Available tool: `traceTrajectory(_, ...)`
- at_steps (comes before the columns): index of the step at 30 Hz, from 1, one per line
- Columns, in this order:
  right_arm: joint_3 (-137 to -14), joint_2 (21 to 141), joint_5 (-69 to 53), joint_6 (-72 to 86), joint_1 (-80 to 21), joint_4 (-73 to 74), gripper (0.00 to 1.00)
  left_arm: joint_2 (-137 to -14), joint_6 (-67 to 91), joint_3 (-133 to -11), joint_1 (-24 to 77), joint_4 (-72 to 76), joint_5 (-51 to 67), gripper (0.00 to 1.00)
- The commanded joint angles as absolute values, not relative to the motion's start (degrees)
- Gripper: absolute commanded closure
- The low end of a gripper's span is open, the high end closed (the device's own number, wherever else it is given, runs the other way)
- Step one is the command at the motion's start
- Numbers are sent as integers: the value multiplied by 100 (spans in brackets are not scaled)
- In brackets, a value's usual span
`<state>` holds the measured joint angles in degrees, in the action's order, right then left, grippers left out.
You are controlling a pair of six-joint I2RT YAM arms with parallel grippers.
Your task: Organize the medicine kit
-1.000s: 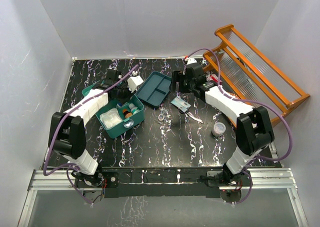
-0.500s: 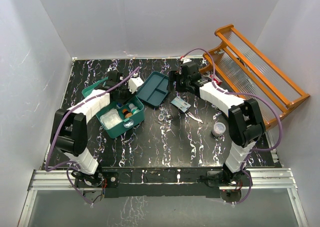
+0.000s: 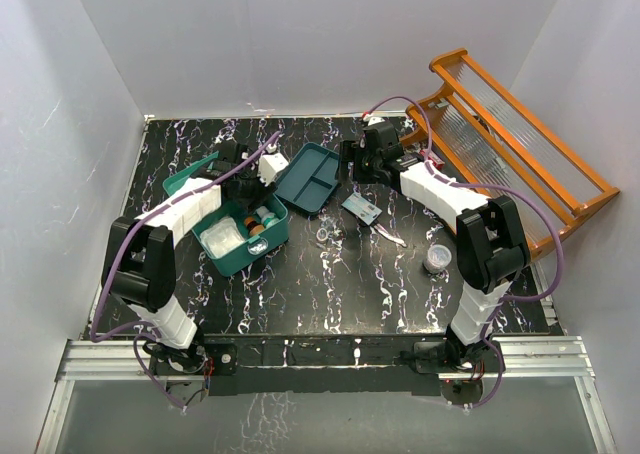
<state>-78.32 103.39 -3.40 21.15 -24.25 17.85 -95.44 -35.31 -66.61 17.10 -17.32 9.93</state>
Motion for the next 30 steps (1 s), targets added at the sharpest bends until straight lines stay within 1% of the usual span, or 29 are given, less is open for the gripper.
traceTrajectory(1, -8069, 10306, -423, 2154, -2394, 1512, 23, -9439, -3445, -6851, 1688, -1825, 966, 53)
traceTrajectory(5, -8062, 10299, -487, 2175, -2386, 1484, 23, -9378, -3359, -6829, 1689, -1740, 967, 57)
traceTrajectory(7, -8051, 10295, -509, 2171, -2390, 1478, 23, -9348, -3308, -6829, 1688, -1654, 945, 57)
traceTrajectory(13, -8041, 10256, -536, 2193, -2391, 1458, 23, -9213, -3119, -7065, 1688, -1797, 1085, 46)
traceTrajectory(20, -7886, 10164, -613, 2211, -2388, 1385, 24, -8872, -2761, -7069, 1689, -1607, 1322, 47)
traceTrajectory(23, -7805, 10097, -624, 2219, -2391, 1355, 24, -8885, -2696, -7006, 1693, -1559, 1419, 52)
traceTrajectory(27, -7716, 10020, -619, 2215, -2390, 1349, 24, -8981, -2582, -6932, 1689, -1523, 1489, 72)
traceTrajectory(30, -7670, 10013, -615, 2207, -2387, 1354, 24, -9027, -2500, -6786, 1688, -1368, 1519, 79)
